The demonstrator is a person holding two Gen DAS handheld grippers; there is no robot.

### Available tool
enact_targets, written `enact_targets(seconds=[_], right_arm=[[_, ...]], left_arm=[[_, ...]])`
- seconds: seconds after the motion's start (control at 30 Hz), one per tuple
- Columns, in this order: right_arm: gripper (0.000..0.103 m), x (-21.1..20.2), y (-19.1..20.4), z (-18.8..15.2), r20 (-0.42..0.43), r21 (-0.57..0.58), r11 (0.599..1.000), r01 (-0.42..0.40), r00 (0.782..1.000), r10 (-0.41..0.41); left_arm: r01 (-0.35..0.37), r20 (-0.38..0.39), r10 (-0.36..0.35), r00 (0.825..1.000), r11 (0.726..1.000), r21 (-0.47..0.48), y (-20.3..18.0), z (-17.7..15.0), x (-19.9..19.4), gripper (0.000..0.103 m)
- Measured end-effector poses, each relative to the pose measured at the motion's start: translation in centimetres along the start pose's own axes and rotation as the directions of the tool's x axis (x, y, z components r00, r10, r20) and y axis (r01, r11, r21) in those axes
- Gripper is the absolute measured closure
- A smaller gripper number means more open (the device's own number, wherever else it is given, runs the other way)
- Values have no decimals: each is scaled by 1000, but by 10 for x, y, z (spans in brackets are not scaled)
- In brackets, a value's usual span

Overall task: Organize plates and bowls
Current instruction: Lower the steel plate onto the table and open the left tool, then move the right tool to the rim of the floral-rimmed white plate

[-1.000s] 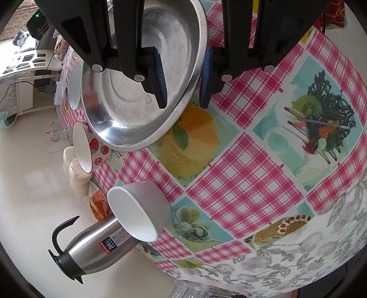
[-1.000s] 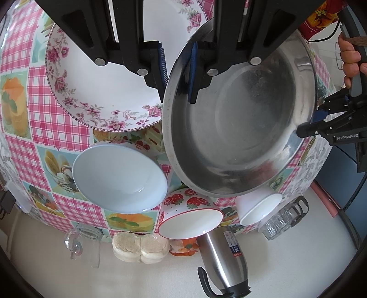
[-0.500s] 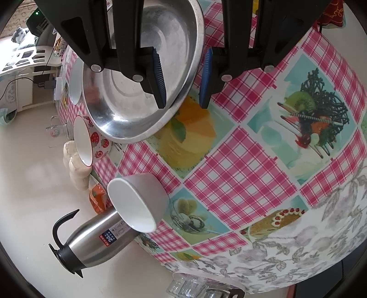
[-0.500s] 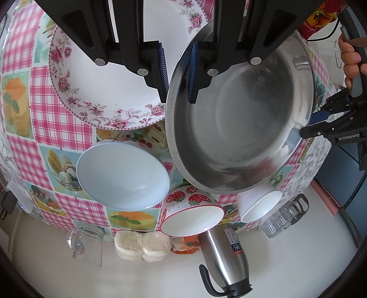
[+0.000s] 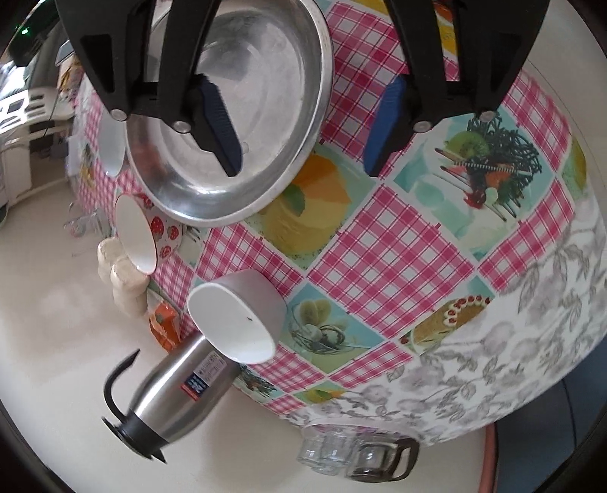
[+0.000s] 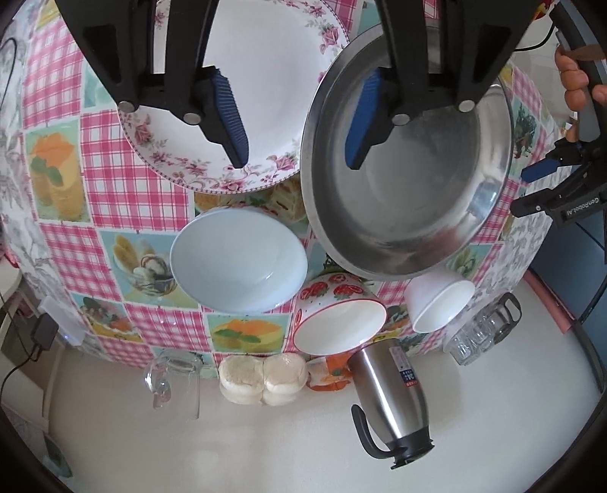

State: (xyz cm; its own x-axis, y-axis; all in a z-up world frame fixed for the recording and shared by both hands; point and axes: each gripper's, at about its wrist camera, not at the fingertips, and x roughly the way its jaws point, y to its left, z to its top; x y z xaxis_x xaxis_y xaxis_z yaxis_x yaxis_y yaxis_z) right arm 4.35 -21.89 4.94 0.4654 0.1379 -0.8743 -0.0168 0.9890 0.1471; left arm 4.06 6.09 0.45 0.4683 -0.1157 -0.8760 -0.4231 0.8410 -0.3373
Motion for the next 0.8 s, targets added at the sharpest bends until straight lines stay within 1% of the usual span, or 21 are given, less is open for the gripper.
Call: enact_targets(seconds=[0.03,0.07,0.1,0.2,0.23,0.3,0.4,0.43,0.47,0.57,0.63,0.67,0.8], right_arm=[[40,0,1,0,0,-2,1000,4,1000,-4],[38,1,2,0,0,-3,1000,8,1000,-8],[35,1,1,0,-1,-2,1000,10,1000,-10],[31,2,0,0,-4,6,1000,11,1000,-11],[28,2,-2,0,-3,11,1000,11,1000,-11],[25,2,-5,1,5,29,1000,10,1000,-10],[20,-1,-10,1,16,55,998,10,1000,-11],[18,-1,-12,1,19,64,998,14,1000,-15],[17,-2,-13,1,22,73,997,18,1000,-20],[11,-5,-16,2,32,83,996,22,999,-25],[3,-8,-17,2,43,88,996,20,999,-24],[0,-9,-18,3,49,90,996,19,998,-24],[0,-18,-23,3,87,96,995,11,996,-19]], left_arm=[[-9,-2,9,1000,1000,22,-3,-1,1,21],[-15,-1,15,1000,999,42,-6,-2,1,20],[-20,5,20,1000,998,66,-10,-2,0,19],[-44,26,41,999,990,132,-21,-4,-2,16],[-53,35,48,998,986,156,-26,-6,-2,14],[-69,57,58,997,975,210,-35,-9,-5,13],[-80,80,60,995,961,266,-45,-12,-8,11],[-84,87,62,994,955,283,-48,-13,-9,5],[-87,96,60,994,951,297,-52,-14,-10,3],[-82,128,43,991,943,324,-59,-18,-15,3],[-65,153,14,988,940,336,-64,-20,-21,3],[-58,172,-1,985,939,340,-66,-20,-25,3],[-34,231,-53,971,934,357,-76,-23,-39,2]])
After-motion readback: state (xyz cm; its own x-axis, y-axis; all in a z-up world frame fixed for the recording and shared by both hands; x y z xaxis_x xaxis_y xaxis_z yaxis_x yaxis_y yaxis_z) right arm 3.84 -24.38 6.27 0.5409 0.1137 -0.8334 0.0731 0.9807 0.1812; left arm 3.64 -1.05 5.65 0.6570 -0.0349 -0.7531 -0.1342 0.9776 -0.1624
